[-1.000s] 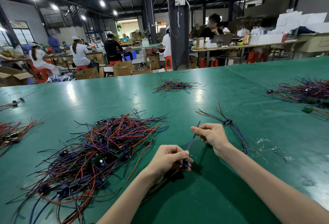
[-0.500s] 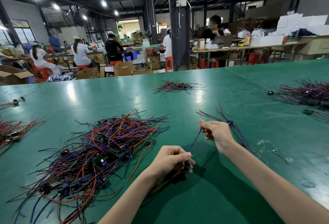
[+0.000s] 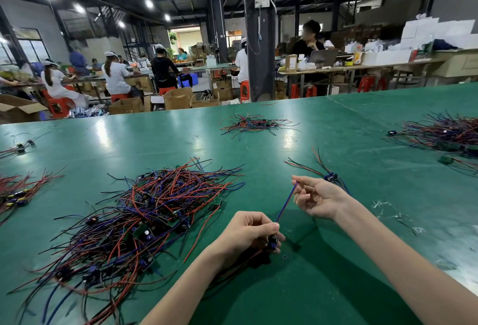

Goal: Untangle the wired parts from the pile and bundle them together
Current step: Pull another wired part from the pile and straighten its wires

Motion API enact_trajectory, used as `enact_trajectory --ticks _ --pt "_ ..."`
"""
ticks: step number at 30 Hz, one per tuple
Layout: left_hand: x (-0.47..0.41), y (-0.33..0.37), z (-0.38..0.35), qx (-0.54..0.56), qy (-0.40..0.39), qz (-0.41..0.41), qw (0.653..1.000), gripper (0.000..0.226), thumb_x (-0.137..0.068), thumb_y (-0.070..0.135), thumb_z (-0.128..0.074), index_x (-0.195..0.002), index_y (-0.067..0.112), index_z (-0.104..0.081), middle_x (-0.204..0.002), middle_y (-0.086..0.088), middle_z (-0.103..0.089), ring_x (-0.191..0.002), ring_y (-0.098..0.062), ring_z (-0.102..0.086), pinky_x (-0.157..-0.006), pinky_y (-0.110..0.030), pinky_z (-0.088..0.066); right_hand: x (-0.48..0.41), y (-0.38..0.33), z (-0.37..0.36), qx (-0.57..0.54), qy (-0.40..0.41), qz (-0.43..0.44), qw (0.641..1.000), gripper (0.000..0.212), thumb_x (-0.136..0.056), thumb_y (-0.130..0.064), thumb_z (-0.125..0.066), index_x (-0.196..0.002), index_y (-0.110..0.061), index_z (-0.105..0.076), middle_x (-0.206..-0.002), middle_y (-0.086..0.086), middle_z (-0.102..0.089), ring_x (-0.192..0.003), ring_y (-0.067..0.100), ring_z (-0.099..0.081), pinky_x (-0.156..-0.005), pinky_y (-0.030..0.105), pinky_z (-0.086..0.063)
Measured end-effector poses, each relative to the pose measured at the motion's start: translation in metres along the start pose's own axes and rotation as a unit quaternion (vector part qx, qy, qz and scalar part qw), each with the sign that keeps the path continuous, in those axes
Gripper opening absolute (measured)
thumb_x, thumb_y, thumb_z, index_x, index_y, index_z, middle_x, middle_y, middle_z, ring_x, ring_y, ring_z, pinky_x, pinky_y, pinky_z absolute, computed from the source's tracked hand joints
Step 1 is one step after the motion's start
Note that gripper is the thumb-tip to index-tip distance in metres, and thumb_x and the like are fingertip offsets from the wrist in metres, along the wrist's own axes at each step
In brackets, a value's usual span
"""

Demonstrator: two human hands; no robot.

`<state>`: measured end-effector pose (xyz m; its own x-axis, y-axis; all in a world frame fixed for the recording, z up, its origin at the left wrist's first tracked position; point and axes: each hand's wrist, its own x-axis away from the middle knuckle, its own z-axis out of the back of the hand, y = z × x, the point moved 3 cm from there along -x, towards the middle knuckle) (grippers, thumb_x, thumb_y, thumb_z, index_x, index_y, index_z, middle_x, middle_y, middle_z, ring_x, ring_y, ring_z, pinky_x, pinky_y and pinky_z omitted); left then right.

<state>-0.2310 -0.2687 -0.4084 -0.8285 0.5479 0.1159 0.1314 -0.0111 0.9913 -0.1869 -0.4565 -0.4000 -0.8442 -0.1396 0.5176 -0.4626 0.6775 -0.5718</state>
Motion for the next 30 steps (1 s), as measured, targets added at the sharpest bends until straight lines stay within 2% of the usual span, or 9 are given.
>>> enact_trajectory --ticks 7,12,14,19,23,24,25,26,30 --pt "0.002 0.002 -0.001 -0.001 -0.002 0.002 1.0 0.018 -0.087 0.003 -0.062 -0.07 0.001 -0.059 -0.079 -0.02 -0.069 -0.054 -0.021 -0.063 -0.06 -0.03 -0.056 -0.001 -0.005 0.003 0.09 0.017 0.051 0.995 0.028 -0.083 -0.016 -0.067 -0.057 -0.004 -0.063 -0.049 0.001 -0.05 -0.034 0.007 -0.042 -0.032 0.014 -0.035" --pt "0.003 0.002 0.0 -0.002 -0.002 0.002 1.0 0.021 -0.087 0.004 -0.062 -0.067 0.004 -0.06 -0.08 -0.021 -0.069 -0.055 -0.022 -0.062 -0.064 -0.032 -0.056 -0.002 -0.008 0.005 0.203 0.042 0.165 0.964 0.023 -0.082 -0.021 -0.071 -0.064 -0.007 -0.066 -0.051 -0.001 -0.056 -0.037 0.003 -0.046 -0.033 0.013 -0.03" --pt "0.003 0.002 -0.001 0.001 -0.004 0.001 1.0 0.021 -0.087 0.004 -0.063 -0.067 0.004 -0.061 -0.081 -0.021 -0.069 -0.057 -0.022 -0.063 -0.064 -0.032 -0.057 -0.003 -0.009 0.004 0.251 0.058 0.252 0.933 0.021 -0.079 -0.019 -0.074 -0.065 -0.005 -0.067 -0.054 0.003 -0.058 -0.039 0.005 -0.044 -0.035 0.013 -0.028" --pt "0.005 0.002 -0.007 0.003 -0.016 -0.007 1.0 0.018 -0.088 0.007 -0.063 -0.07 0.005 -0.061 -0.083 -0.018 -0.07 -0.063 -0.022 -0.065 -0.067 -0.033 -0.058 -0.003 -0.006 -0.001 0.401 0.113 0.474 0.776 0.019 -0.073 -0.013 -0.08 -0.062 -0.005 -0.067 -0.056 0.002 -0.059 -0.051 0.01 -0.045 -0.05 0.013 -0.037" --pt "0.006 0.002 -0.006 0.025 -0.015 -0.006 1.0 0.017 -0.087 0.006 -0.063 -0.071 0.002 -0.061 -0.083 -0.021 -0.069 -0.064 -0.022 -0.064 -0.066 -0.033 -0.057 0.002 0.002 -0.009 0.559 0.138 0.64 0.509 0.023 -0.073 -0.013 -0.081 -0.06 -0.003 -0.065 -0.058 -0.002 -0.052 -0.051 0.017 -0.044 -0.051 0.029 -0.038" --pt "0.006 0.002 -0.006 0.024 -0.019 -0.004 1.0 0.017 -0.087 0.005 -0.063 -0.071 0.003 -0.061 -0.083 -0.021 -0.069 -0.063 -0.022 -0.064 -0.066 -0.033 -0.057 0.001 0.004 -0.01 0.578 0.133 0.647 0.479 0.022 -0.073 -0.015 -0.081 -0.061 -0.004 -0.066 -0.059 -0.003 -0.052 -0.05 0.017 -0.044 -0.05 0.03 -0.038" --pt "0.007 0.002 -0.006 0.021 -0.022 -0.003 1.0 0.017 -0.087 0.006 -0.063 -0.07 0.003 -0.06 -0.083 -0.021 -0.069 -0.061 -0.022 -0.064 -0.065 -0.033 -0.057 0.0 0.005 -0.011 0.579 0.129 0.643 0.485 0.021 -0.074 -0.017 -0.08 -0.062 -0.005 -0.067 -0.058 -0.004 -0.052 -0.05 0.017 -0.044 -0.05 0.03 -0.039" --pt "0.007 0.002 -0.006 0.014 -0.025 -0.003 1.0 0.018 -0.087 0.006 -0.063 -0.07 0.004 -0.06 -0.083 -0.021 -0.069 -0.06 -0.022 -0.063 -0.064 -0.033 -0.056 -0.002 0.005 -0.011 0.563 0.126 0.626 0.526 0.02 -0.075 -0.018 -0.08 -0.062 -0.007 -0.068 -0.057 -0.005 -0.053 -0.05 0.015 -0.045 -0.051 0.031 -0.04" --pt "0.007 0.004 -0.006 0.002 -0.026 -0.004 1.0 0.02 -0.087 0.007 -0.063 -0.067 0.006 -0.062 -0.082 -0.019 -0.069 -0.06 -0.022 -0.063 -0.062 -0.03 -0.055 -0.006 -0.001 -0.007 0.362 0.078 0.447 0.815 0.021 -0.079 -0.017 -0.076 -0.062 -0.007 -0.068 -0.052 0.004 -0.063 -0.036 0.008 -0.041 -0.042 0.022 -0.037"
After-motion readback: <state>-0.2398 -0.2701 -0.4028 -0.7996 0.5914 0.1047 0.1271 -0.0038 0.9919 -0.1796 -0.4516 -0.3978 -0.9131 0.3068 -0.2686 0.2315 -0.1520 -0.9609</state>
